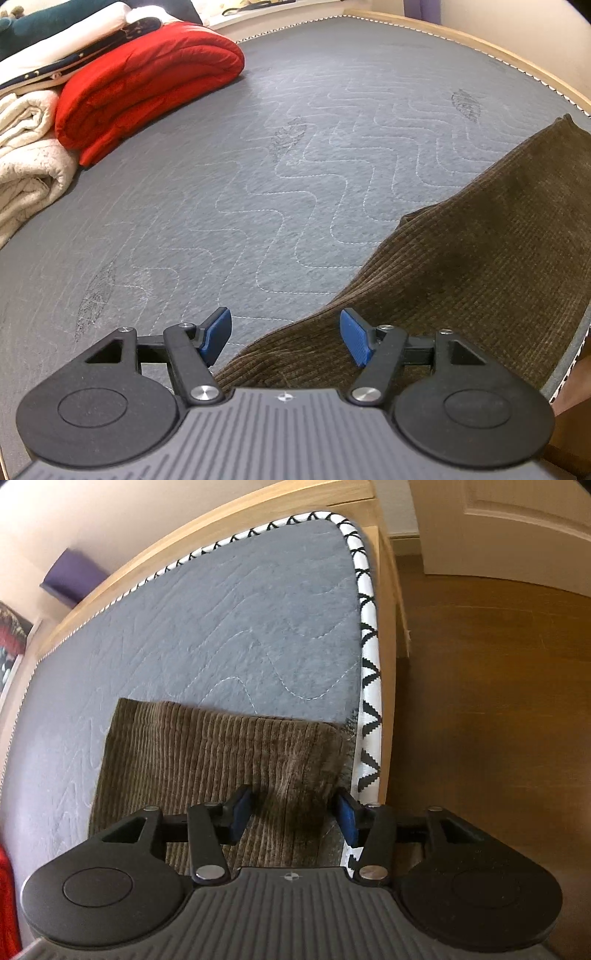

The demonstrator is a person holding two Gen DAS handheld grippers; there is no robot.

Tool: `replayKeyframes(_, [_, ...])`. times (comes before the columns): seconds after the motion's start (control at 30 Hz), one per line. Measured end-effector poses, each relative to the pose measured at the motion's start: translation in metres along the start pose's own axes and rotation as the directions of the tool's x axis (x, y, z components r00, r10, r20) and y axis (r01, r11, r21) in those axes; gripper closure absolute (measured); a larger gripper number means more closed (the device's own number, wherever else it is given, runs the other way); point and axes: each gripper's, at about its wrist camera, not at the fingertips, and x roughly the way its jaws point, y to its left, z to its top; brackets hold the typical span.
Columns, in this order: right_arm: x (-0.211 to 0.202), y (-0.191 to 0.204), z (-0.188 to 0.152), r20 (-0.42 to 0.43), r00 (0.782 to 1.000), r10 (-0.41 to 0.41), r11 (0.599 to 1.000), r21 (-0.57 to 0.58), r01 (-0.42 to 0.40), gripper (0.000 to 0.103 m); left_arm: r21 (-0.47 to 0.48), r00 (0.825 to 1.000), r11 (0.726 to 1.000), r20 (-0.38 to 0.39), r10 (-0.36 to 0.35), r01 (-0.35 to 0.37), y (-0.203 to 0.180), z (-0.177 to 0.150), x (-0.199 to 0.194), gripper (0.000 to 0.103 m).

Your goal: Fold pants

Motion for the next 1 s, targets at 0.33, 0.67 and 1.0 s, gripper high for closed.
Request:
replayKeyframes(0.33, [-0.052,0.027,-0.001,0.14,0.979,0.149,0.987,-0.087,-0.138,0.089,-0.017,0.999,1.0,0.032,-0.006,0.006,0.001,0.005,-0.008,0.032])
replayKeyframes(0.67, [-0.217,0.161,-0.226,0.151,0.773,0.616,0.359,-0.928,-0.104,0.089,-0.055,0.999,0.998,0.046,0.01,-0.007,0.012,-0.007,-0.023,0.032])
replayKeyframes(1.0, [-0.193,0.094,-0.554,-0.444,0.866,0.229,-0.491,-0.821,-0.291,0.077,-0.103,1.0,0.995,0.011,0.015,-0.014,0.029,-0.036,-0.033,0.032])
